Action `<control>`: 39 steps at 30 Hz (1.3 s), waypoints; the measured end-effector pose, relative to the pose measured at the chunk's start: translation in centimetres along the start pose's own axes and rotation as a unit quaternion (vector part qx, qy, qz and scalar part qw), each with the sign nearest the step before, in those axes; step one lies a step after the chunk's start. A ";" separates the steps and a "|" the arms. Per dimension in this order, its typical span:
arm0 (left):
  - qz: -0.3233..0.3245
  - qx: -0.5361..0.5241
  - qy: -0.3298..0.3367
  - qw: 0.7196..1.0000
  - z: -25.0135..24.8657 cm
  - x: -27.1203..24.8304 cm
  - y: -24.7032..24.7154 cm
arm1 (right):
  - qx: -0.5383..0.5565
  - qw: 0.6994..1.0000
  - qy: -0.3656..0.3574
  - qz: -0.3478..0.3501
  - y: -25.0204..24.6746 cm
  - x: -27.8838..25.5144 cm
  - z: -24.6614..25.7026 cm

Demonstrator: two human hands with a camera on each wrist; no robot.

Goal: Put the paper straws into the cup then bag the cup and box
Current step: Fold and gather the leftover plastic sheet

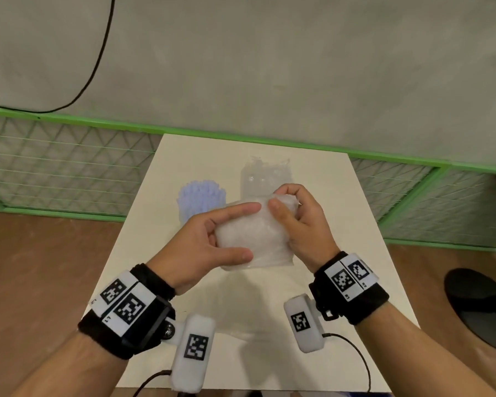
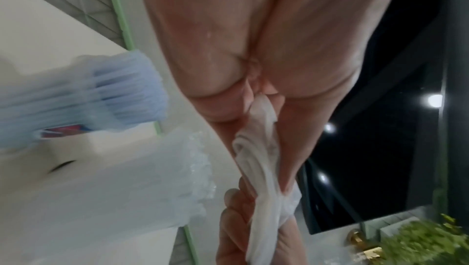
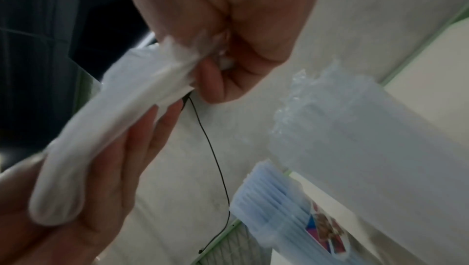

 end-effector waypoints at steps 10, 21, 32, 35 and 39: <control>-0.138 0.276 -0.097 0.946 7.1 -1.4 -7.7 | -0.297 0.923 0.158 0.185 -2.1 -6.7 -11.8; -0.192 0.457 -0.174 0.851 13.3 -2.4 -12.8 | -0.606 0.677 0.156 0.387 -3.5 -11.8 -19.5; -0.131 0.297 -0.188 0.927 14.5 -1.6 -10.4 | -0.062 0.963 0.141 0.220 -7.1 -5.5 -1.8; -0.070 0.190 -0.169 0.965 13.5 -0.3 -7.8 | 0.048 0.971 0.146 0.183 -6.8 -5.1 -0.2; -0.033 0.036 -0.125 0.991 10.6 0.9 -4.8 | 0.074 0.971 0.154 0.164 -6.6 -5.0 0.2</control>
Point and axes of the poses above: each hand's wrist, its own x-axis towards the middle knuckle, its own y-axis out of the palm, z = x × y, the point moved 5 cm from there along x, towards the middle knuckle, and after that the axes turned 8 degrees about -y, right-handed, at the moved point
